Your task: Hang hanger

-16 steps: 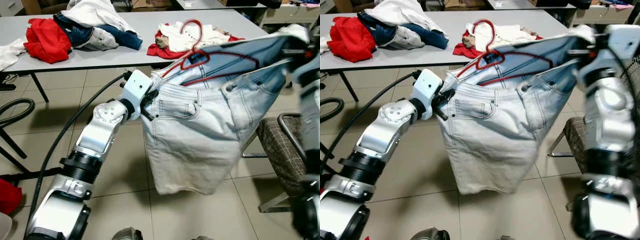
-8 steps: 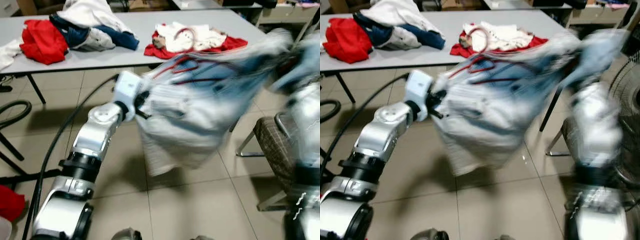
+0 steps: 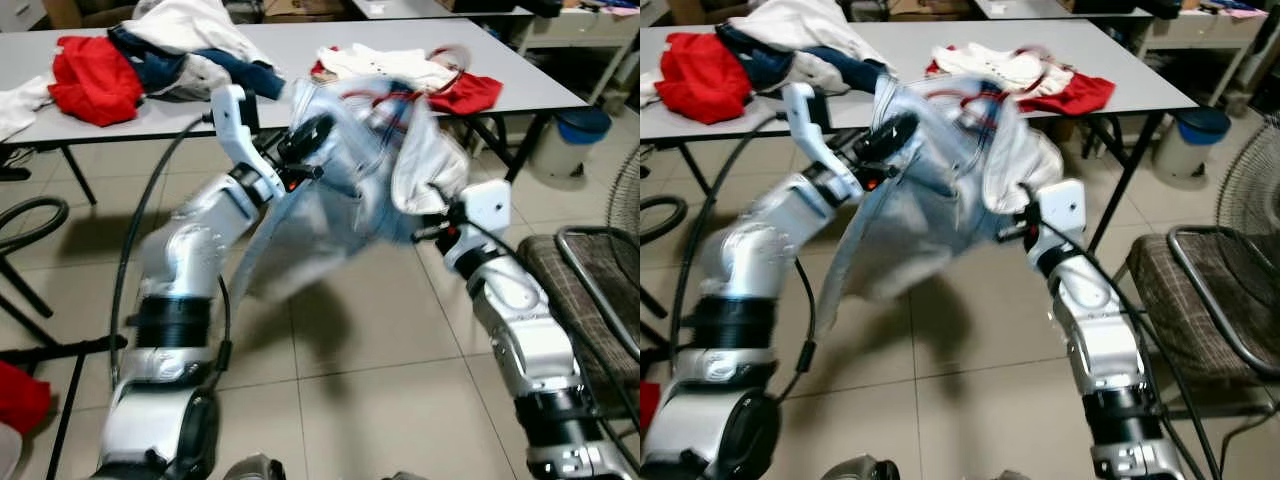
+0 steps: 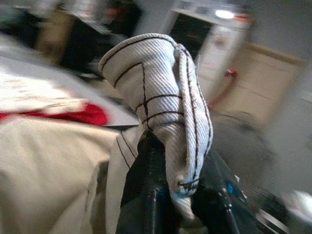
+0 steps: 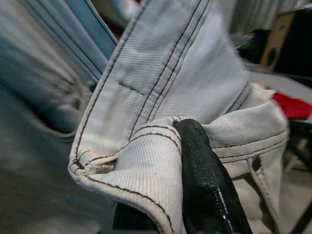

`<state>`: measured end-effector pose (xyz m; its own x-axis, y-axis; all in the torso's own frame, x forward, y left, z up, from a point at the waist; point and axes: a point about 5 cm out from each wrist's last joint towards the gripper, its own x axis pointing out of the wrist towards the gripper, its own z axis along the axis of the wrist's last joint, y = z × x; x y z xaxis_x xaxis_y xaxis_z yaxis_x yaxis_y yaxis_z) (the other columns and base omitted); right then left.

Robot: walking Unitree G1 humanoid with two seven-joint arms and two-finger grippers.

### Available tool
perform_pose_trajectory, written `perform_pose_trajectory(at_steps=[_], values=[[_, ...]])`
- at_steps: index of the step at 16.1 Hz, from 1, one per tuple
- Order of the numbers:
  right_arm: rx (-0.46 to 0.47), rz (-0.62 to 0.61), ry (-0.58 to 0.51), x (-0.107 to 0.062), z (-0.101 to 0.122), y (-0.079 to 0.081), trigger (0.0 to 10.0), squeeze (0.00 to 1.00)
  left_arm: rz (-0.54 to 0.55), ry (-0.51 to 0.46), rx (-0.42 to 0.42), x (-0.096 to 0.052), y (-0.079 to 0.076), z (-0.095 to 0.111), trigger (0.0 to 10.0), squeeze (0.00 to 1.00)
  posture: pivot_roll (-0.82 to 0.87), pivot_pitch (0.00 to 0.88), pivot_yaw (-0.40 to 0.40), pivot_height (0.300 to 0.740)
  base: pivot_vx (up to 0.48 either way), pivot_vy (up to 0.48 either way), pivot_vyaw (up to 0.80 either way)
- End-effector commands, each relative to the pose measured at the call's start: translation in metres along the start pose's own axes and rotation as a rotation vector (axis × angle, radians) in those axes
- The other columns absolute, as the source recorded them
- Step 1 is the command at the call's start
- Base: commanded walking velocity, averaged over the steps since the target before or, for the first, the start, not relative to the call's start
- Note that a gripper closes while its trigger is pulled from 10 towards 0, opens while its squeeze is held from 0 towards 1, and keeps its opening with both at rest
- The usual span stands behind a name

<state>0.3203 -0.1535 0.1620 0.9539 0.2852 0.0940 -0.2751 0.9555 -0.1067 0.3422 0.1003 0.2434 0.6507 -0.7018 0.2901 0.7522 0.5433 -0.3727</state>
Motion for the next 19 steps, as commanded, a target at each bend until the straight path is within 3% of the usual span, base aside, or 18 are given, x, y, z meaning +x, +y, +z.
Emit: perform_pose_trajectory(at_steps=[1, 2, 4, 7, 8, 9, 10, 11, 12, 14, 16, 17, 18, 19], values=[[0.002, 0.003, -0.006, 0.003, 0.002, 0.001, 8.8, 0.00, -0.170, -0.044, -0.013, 0.003, -0.022, 0.009, 0.0, 0.00, -0.12, 0.017, 0.035, 0.740, 0.000, 0.000, 0.00], [0.006, -0.018, -0.002, 0.004, 0.002, -0.004, 10.0, 0.00, -0.171, -0.046, -0.046, -0.001, -0.022, 0.008, 0.0, 0.00, -0.12, 0.017, 0.032, 0.740, 0.000, 0.000, 0.00], [0.009, -0.025, -0.007, 0.004, 0.002, -0.007, 10.0, 0.00, -0.169, -0.034, -0.060, -0.004, -0.022, 0.007, 0.0, 0.00, -0.11, 0.017, 0.030, 0.740, 0.000, 0.000, 0.00], [0.121, 0.015, -0.031, 0.000, 0.004, -0.005, 10.0, 0.00, -0.028, 0.061, 0.027, -0.014, -0.005, -0.006, 0.0, 0.00, -0.11, 0.007, 0.018, 0.740, 0.000, 0.000, 0.00], [0.214, 0.015, 0.021, -0.003, -0.006, -0.003, 10.0, 0.00, 0.045, 0.108, 0.088, -0.020, 0.002, -0.011, 0.0, 0.00, -0.11, 0.002, 0.017, 0.740, 0.000, 0.000, 0.00], [0.313, 0.072, 0.176, -0.011, -0.032, 0.008, 10.0, 0.00, 0.171, 0.275, 0.295, -0.036, 0.020, -0.029, 0.0, 0.00, -0.11, 0.000, 0.019, 0.740, 0.000, 0.000, 0.00], [0.340, 0.118, 0.261, -0.017, -0.048, 0.016, 10.0, 0.00, 0.234, 0.357, 0.377, -0.047, 0.031, -0.040, 0.0, 0.00, -0.10, 0.000, 0.017, 0.740, 0.000, 0.000, 0.00], [0.367, 0.142, 0.359, -0.027, -0.070, 0.025, 10.0, 0.00, 0.321, 0.373, 0.346, -0.063, 0.043, -0.054, 0.0, 0.00, -0.10, 0.000, 0.004, 0.740, 0.000, 0.000, 0.00], [0.372, 0.137, 0.376, -0.034, -0.077, 0.028, 10.0, 0.00, 0.374, 0.360, 0.305, -0.073, 0.046, -0.064, 0.0, 0.00, -0.09, 0.000, -0.002, 0.740, 0.000, 0.000, 0.00], [0.401, 0.126, 0.336, -0.042, -0.075, 0.032, 10.0, 0.00, 0.384, 0.324, 0.289, -0.078, 0.036, -0.079, 0.0, 0.00, -0.09, 0.000, -0.011, 0.740, 0.000, 0.000, 0.00], [0.347, 0.141, 0.323, -0.042, -0.070, 0.035, 10.0, 0.00, 0.380, 0.273, 0.243, -0.077, 0.026, -0.090, 0.0, 0.00, -0.09, 0.000, -0.003, 0.740, 0.000, 0.000, 0.00], [0.297, 0.156, 0.319, -0.041, -0.068, 0.035, 10.0, 0.00, 0.385, 0.271, 0.252, -0.077, 0.024, -0.093, 1.4, 0.00, -0.09, 0.000, 0.000, 0.740, 0.000, 0.000, 0.00], [0.284, 0.154, 0.313, -0.040, -0.068, 0.034, 10.0, 0.00, 0.398, 0.287, 0.271, -0.077, 0.024, -0.096, 10.0, 0.00, -0.09, 0.000, -0.001, 0.740, 0.000, 0.000, 0.00], [0.287, 0.137, 0.302, -0.041, -0.067, 0.031, 10.0, 0.00, 0.394, 0.288, 0.292, -0.079, 0.024, -0.098, 10.0, 0.00, -0.09, 0.000, -0.002, 0.740, 0.000, 0.000, 0.00]])
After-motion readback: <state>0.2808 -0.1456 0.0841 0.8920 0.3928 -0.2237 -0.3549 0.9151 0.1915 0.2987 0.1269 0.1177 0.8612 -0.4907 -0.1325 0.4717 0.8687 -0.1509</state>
